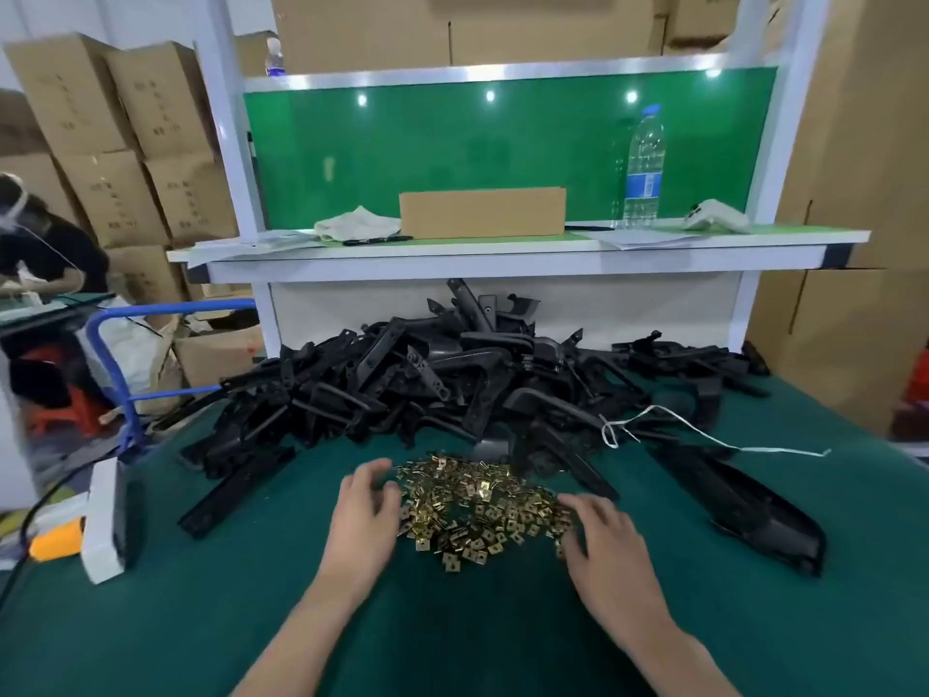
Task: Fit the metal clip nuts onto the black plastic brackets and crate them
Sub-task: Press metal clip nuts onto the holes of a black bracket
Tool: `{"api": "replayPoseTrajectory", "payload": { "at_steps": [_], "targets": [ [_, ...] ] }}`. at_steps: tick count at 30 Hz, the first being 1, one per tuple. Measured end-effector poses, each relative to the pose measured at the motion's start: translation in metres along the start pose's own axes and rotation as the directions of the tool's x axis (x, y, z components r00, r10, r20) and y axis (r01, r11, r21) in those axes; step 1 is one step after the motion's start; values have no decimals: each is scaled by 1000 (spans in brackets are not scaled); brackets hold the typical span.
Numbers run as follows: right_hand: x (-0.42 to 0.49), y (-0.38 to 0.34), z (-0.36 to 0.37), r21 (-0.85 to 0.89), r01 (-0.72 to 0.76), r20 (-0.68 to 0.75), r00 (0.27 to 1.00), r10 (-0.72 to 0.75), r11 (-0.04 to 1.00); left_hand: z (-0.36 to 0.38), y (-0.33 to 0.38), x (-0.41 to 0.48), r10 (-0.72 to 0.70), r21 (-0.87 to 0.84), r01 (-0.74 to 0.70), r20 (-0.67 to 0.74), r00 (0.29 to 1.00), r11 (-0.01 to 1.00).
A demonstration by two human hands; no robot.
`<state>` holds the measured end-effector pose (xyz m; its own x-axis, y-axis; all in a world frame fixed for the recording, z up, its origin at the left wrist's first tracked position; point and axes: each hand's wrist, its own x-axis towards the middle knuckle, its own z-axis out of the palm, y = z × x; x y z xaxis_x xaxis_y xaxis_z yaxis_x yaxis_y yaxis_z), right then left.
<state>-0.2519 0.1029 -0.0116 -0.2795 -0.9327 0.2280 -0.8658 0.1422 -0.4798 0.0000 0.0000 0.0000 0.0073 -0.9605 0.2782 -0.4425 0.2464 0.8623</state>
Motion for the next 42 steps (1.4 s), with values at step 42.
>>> {"api": "replayPoseTrajectory", "payload": {
  "at_steps": [42],
  "targets": [
    [28,9,-25,973,-147,197,931,307,-179,110,62,-95,760,456,-822,382,526,340]
  ]
}}
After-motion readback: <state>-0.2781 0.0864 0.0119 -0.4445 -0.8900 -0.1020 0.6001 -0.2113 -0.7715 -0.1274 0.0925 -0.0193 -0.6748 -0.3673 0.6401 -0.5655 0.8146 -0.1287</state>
